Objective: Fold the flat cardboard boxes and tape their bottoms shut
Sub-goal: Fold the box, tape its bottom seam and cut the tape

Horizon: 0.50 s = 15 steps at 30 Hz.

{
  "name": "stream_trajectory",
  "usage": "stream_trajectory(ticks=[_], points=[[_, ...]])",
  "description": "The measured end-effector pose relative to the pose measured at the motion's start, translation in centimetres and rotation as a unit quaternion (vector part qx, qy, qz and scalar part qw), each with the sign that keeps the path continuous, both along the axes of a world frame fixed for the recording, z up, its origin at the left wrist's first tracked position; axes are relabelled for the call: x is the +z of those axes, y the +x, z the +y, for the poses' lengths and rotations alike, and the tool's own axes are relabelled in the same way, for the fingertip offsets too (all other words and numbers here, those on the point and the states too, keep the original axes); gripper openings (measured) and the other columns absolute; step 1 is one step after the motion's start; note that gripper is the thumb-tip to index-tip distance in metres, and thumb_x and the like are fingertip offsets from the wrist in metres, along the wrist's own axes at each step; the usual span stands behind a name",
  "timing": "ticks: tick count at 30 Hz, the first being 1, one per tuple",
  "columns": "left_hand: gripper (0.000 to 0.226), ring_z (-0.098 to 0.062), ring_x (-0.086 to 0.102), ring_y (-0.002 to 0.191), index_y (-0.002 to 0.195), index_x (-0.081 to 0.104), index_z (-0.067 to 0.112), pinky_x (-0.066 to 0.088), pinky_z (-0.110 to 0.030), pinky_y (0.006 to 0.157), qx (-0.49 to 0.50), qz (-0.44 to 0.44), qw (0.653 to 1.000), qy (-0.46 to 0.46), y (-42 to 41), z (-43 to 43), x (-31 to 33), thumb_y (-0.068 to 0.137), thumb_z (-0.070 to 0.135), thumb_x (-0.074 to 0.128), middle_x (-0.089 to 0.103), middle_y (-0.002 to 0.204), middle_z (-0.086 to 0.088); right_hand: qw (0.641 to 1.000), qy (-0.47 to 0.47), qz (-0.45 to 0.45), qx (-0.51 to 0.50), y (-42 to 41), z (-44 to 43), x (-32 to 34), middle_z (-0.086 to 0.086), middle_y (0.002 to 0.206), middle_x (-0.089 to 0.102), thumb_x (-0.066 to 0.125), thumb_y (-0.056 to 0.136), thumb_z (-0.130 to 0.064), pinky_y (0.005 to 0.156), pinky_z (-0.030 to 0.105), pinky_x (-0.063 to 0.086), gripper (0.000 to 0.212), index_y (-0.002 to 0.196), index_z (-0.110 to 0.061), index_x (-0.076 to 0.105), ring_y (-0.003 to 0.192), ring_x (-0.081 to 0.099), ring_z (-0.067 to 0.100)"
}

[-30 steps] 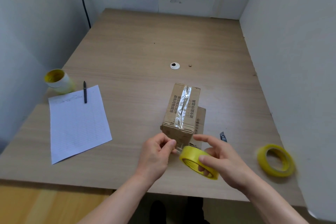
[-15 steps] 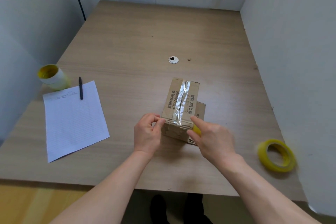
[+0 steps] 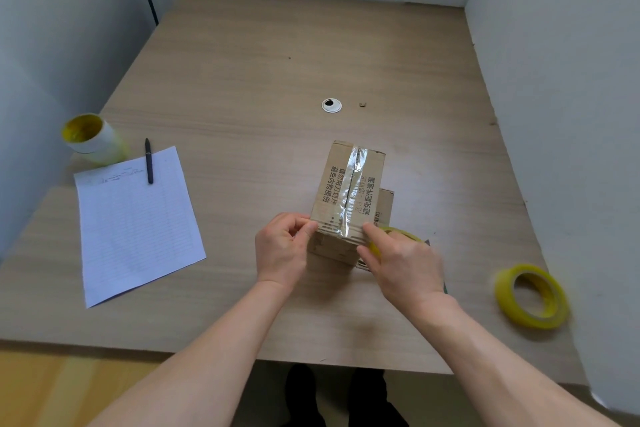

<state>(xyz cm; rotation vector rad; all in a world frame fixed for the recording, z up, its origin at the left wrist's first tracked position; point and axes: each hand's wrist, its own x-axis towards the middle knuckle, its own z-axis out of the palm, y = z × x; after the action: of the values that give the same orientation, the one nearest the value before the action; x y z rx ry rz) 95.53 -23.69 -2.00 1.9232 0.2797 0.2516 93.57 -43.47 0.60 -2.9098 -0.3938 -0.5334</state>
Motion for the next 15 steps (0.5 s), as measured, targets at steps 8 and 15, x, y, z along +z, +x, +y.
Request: stream_trajectory(ticks=[8,15], points=[[0.027,-0.006,0.065,0.069,0.089,0.068,0.021,0.055,-0.023,0.076,0.031,0.069,0.989,-0.128,0.9,-0.1,0.9,0.075,0.002,0.082,0.071,0.076,0.001,1.0,0.015,-0.005,0.01,0.2,-0.2,-0.6,-0.002,0.068,0.067,0.056,0.084,-0.042,0.04,0.029,0.044,0.033,0.102,-0.021,0.074,0.048,0.06,0.026],[0.019,-0.003,0.062,0.079,0.102,0.072,0.02,0.053,-0.035,0.085,-0.011,0.035,0.992,-0.121,1.8,0.4,0.2,0.085,0.012,0.074,0.066,0.092,-0.002,1.0,0.026,0.012,0.011,0.5,-0.2,-0.9,-0.002,0.07,0.069,0.078,0.074,-0.036,0.04,0.03,0.046,0.03,0.101,-0.021,0.072,0.05,0.062,0.026]])
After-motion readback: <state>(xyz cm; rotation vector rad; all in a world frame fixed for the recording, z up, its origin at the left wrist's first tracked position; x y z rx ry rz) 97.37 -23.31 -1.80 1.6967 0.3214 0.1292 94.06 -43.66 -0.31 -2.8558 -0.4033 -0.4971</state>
